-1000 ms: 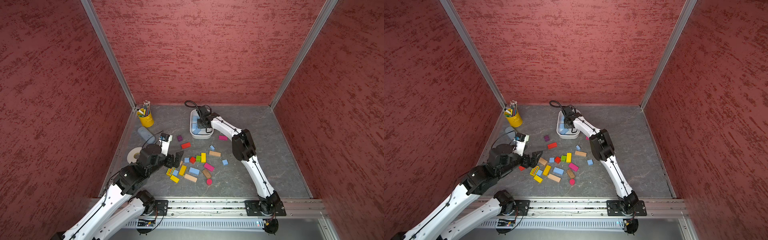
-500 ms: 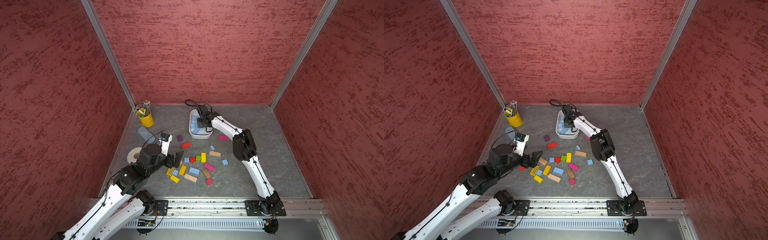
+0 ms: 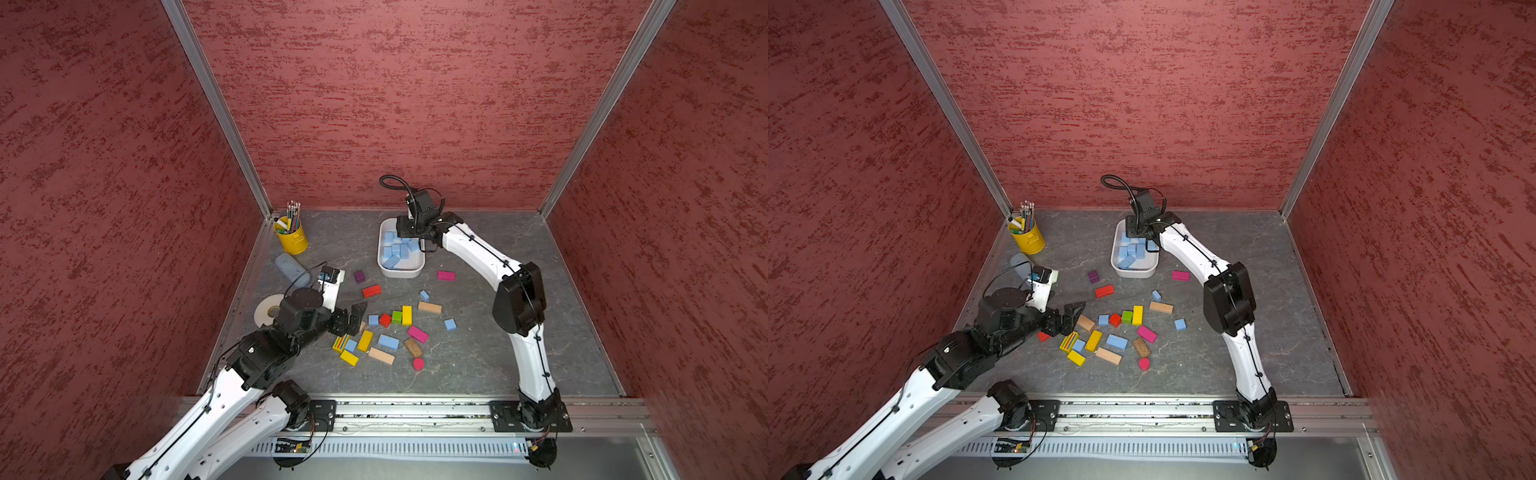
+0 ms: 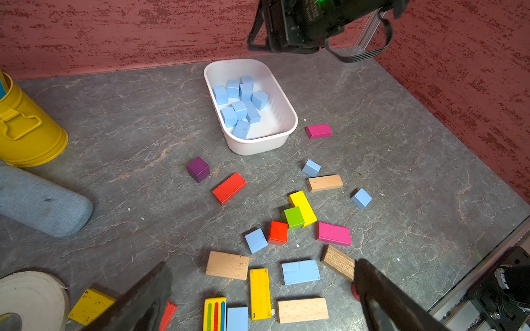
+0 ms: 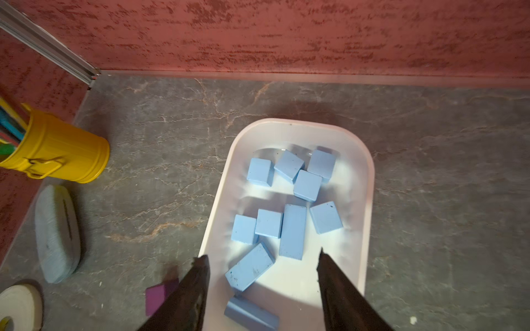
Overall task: Pick out the blue building blocks
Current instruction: Place the building block in the storage box, then pick up the building block from the center of the board.
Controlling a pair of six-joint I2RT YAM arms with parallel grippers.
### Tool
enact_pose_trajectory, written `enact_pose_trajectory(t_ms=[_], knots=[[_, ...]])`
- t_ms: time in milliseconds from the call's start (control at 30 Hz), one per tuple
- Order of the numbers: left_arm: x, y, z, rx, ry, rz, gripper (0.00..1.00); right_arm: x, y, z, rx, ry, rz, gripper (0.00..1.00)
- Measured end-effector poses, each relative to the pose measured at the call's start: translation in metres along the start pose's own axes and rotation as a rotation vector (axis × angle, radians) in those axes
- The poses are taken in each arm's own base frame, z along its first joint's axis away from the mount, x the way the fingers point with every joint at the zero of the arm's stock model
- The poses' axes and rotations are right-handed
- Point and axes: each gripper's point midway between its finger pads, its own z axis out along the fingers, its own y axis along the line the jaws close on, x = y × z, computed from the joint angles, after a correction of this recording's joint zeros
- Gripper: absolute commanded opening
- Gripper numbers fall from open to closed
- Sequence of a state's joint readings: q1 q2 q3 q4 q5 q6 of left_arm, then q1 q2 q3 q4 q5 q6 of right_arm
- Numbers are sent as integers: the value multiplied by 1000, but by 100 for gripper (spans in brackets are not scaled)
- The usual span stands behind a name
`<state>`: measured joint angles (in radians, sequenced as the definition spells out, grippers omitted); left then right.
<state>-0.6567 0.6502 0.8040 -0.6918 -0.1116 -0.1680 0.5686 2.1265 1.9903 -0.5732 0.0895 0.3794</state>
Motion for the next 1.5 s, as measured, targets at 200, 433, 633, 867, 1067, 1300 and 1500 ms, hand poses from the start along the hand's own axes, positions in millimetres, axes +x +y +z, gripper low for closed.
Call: enact_pose_trajectory(t_ms=[200,433,633,867,1067,1300,1500], knots=[[3,0,4,-4,19,2,100,20,6,-49,-69,-34,5,69],[6,-1,9,-4,38,5,100,72,2,-81,-115,3,5,72],[8,-2,12,4,54,6,100,112,-3,-99,-129,48,-13,73],[8,-4,12,12,57,6,99,159,8,-112,-194,123,-86,74],[8,-4,12,11,56,6,100,199,27,-116,-288,203,-184,73],[9,1,12,-17,58,6,99,226,57,-124,-382,240,-296,68],[8,4,10,-28,51,4,100,264,75,-118,-420,318,-383,65]])
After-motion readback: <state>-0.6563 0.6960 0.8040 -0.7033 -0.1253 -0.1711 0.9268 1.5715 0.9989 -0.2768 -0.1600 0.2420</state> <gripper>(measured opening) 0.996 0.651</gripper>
